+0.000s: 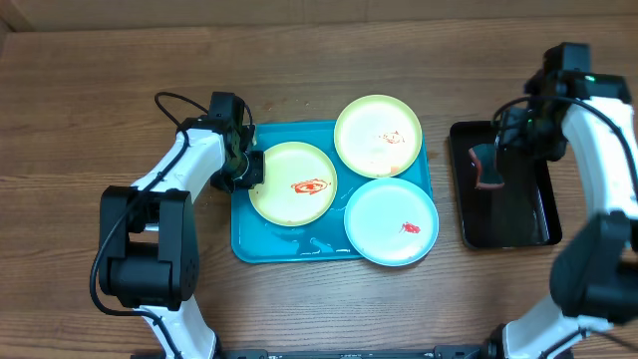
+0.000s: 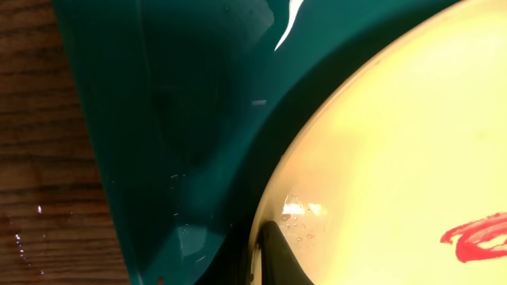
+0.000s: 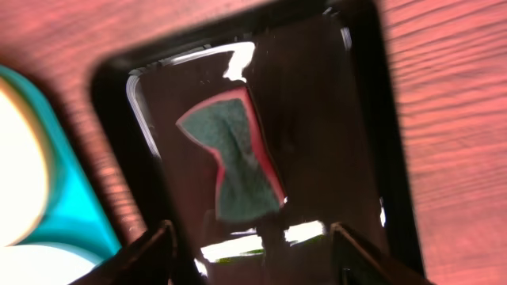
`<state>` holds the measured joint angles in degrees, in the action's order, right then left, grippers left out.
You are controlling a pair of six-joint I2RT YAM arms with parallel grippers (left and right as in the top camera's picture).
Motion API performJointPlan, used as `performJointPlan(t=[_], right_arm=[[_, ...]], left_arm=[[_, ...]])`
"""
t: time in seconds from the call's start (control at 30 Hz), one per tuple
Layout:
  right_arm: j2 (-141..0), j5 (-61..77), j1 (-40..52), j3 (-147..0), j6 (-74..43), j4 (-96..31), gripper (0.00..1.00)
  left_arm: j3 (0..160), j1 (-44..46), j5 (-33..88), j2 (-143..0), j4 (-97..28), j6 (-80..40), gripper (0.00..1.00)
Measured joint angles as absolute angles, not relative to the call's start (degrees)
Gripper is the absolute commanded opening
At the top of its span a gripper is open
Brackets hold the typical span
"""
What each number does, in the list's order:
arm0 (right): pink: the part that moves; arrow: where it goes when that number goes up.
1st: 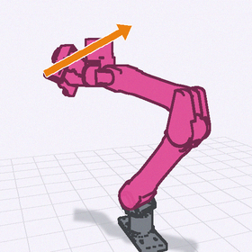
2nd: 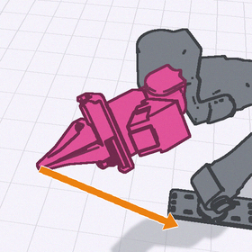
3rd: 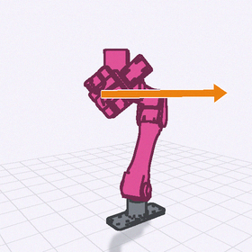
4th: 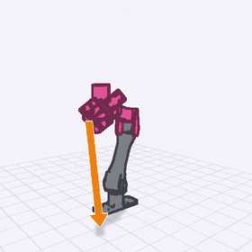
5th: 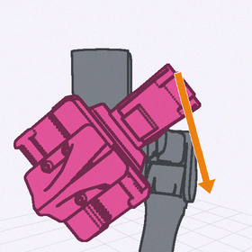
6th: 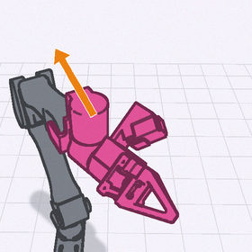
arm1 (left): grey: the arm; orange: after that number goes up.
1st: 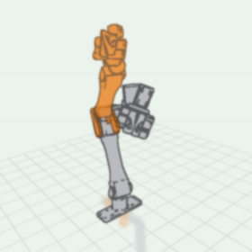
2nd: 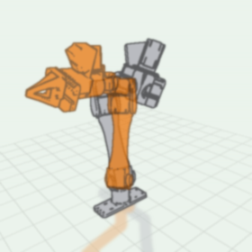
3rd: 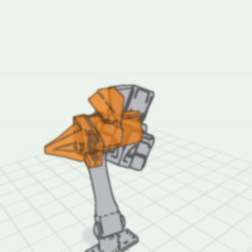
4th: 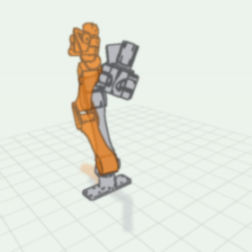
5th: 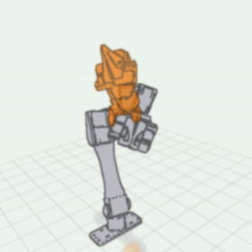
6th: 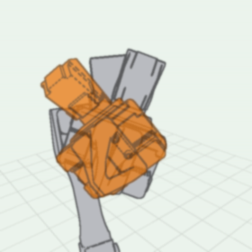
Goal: Clean dirty plates on tray and stack at the side
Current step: 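Grasp the orange-green sponge from the black tray with the right gripper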
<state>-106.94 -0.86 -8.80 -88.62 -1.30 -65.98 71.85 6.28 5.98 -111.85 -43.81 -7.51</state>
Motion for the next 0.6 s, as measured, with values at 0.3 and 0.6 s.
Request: performJointPlan(t=[0.3,0.6], right_arm=[[-117.69,1.5,-8.8,-88.62,1.13,-62.37,0.32],[-119.96,3.6,-8.8,-86.56,-0.23,-59.0,0.21]], left_arm=[[71.85,6.31,6.0,-111.85,-43.68,-7.51,0.04],[71.85,6.31,6.0,-111.85,-43.66,-7.51,0.04]])
